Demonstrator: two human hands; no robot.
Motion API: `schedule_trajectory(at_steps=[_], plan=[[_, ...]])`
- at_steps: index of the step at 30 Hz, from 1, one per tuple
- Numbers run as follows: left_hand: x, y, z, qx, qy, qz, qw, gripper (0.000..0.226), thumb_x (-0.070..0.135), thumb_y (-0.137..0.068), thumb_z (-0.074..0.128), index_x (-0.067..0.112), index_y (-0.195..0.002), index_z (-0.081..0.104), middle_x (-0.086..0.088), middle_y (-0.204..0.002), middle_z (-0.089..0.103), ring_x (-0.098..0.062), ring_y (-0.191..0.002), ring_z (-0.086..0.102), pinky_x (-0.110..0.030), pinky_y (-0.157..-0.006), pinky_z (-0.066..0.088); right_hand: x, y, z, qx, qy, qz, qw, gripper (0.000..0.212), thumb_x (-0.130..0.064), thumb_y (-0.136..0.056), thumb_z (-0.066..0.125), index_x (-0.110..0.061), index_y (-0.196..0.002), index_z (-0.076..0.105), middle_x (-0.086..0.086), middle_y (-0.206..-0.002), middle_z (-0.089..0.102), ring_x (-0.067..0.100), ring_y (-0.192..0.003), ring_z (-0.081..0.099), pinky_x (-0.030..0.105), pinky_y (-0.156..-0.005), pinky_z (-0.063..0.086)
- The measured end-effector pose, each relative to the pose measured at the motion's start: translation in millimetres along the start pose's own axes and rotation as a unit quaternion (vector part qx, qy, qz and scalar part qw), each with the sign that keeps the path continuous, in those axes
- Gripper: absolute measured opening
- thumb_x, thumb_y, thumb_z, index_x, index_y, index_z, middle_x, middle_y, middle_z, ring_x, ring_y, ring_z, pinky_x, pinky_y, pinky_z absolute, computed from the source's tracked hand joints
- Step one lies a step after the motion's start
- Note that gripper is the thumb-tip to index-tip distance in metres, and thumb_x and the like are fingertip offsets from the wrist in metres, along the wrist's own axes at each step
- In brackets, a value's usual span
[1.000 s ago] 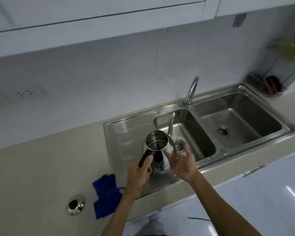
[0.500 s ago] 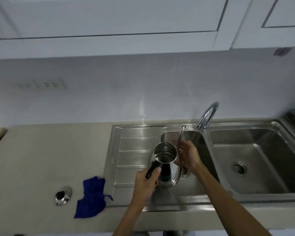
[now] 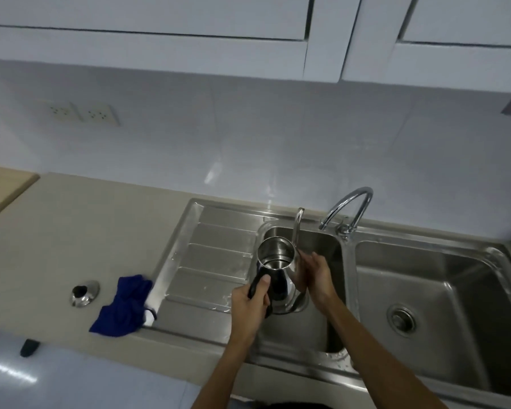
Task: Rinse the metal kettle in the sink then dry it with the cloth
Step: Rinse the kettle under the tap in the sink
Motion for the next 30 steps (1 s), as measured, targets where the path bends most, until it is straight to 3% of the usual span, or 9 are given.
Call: schedule_trajectory(at_steps=[7, 12, 15, 20, 22, 24, 27, 30], plan=[[-21.3, -2.6, 22.7, 0.045, -0.021, -0.008, 0.999, 0.058, 0.032, -0.097, 0.061, 0.019, -0.042, 0.051, -0.004, -0.043, 0.047, -0.017, -0.041, 0.045, -0.029, -0.049, 0.039, 9.6, -27.5, -29.0, 0.003, 0.06, 0.025, 0.998, 0.056, -0.036, -0.102, 0.028, -0.001, -0.133, 0.058, 0.021, -0.135, 0.061, 0.034, -0.132, 0.052, 0.036, -0.1, 0.047], [-40.5, -7.3, 38.7, 0.074, -0.046, -0.019, 0.996, 0.062, 0.042, -0.096, 0.06, 0.019, -0.038, 0.052, 0.001, -0.04, 0.049, -0.018, -0.042, 0.049, -0.033, -0.054, 0.044, 10.4, -41.7, -38.4, -0.003, 0.08, 0.042, 0.996, 0.055, -0.036, -0.102, 0.029, -0.002, -0.134, 0.057, 0.02, -0.133, 0.061, 0.032, -0.117, 0.061, 0.029, -0.08, 0.055], [-46.2, -13.1, 47.0, 0.084, -0.045, -0.033, 0.995, 0.06, 0.041, -0.094, 0.063, 0.018, -0.04, 0.052, -0.001, -0.042, 0.049, -0.019, -0.044, 0.049, -0.035, -0.054, 0.042, 7.1, -49.4, -43.6, -0.003, 0.087, 0.049, 0.995, 0.051, -0.031, -0.103, 0.029, 0.0, -0.132, 0.058, 0.02, -0.134, 0.061, 0.03, -0.125, 0.057, 0.035, -0.099, 0.048], [-49.0, -24.4, 62.9, 0.09, -0.034, -0.034, 0.995, 0.056, 0.034, -0.095, 0.064, 0.017, -0.042, 0.053, -0.002, -0.042, 0.05, -0.018, -0.043, 0.049, -0.035, -0.054, 0.042, -19.6, -70.9, -64.6, 0.02, 0.234, 0.021, 0.972, 0.044, -0.026, -0.106, 0.035, -0.007, -0.143, 0.048, 0.012, -0.144, 0.053, 0.023, -0.131, 0.048, 0.033, -0.108, 0.035], [-52.1, -29.5, 66.7, 0.091, -0.03, -0.037, 0.995, 0.056, 0.033, -0.095, 0.064, 0.017, -0.042, 0.053, -0.001, -0.041, 0.048, -0.018, -0.042, 0.046, -0.036, -0.054, 0.04, -41.3, -83.5, -82.7, 0.064, 0.348, -0.055, 0.934, 0.046, -0.019, -0.104, 0.045, -0.011, -0.149, 0.042, 0.013, -0.136, 0.057, 0.027, -0.125, 0.052, 0.036, -0.105, 0.037], [-54.2, -34.9, 69.4, 0.093, -0.03, -0.034, 0.995, 0.057, 0.033, -0.095, 0.064, 0.017, -0.041, 0.053, 0.0, -0.041, 0.048, -0.016, -0.041, 0.045, -0.035, -0.054, 0.039, -66.2, -94.8, -95.0, 0.073, 0.468, -0.136, 0.87, 0.054, -0.01, -0.099, 0.049, -0.011, -0.152, 0.036, 0.02, -0.137, 0.055, 0.032, -0.123, 0.053, 0.039, -0.106, 0.04], [-59.6, -43.6, 73.6, 0.094, -0.036, -0.032, 0.994, 0.058, 0.033, -0.095, 0.064, 0.016, -0.04, 0.054, 0.0, -0.04, 0.049, -0.015, -0.04, 0.046, -0.034, -0.054, 0.04, -90.5, -107.2, -106.2, 0.053, 0.678, -0.2, 0.706, 0.063, -0.014, -0.099, 0.047, 0.001, -0.154, 0.02, 0.023, -0.162, 0.018, 0.035, -0.152, 0.013, 0.046, -0.124, 0.014], [-62.3, -51.7, 78.5, 0.094, -0.044, -0.029, 0.994, 0.058, 0.034, -0.095, 0.064, 0.016, -0.041, 0.054, -0.001, -0.04, 0.05, -0.016, -0.04, 0.046, -0.032, -0.052, 0.039, -101.5, -107.6, -110.3, 0.037, 0.803, -0.223, 0.552, 0.073, -0.04, -0.096, 0.026, 0.003, -0.154, 0.014, 0.025, -0.163, 0.009, 0.039, -0.152, 0.004, 0.047, -0.124, 0.007]])
Point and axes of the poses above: each hand's wrist, its own y-axis away from the middle knuckle, its own z-axis out of the palm, x = y × z, the point moved 3 cm from there along -y, towards the middle knuckle
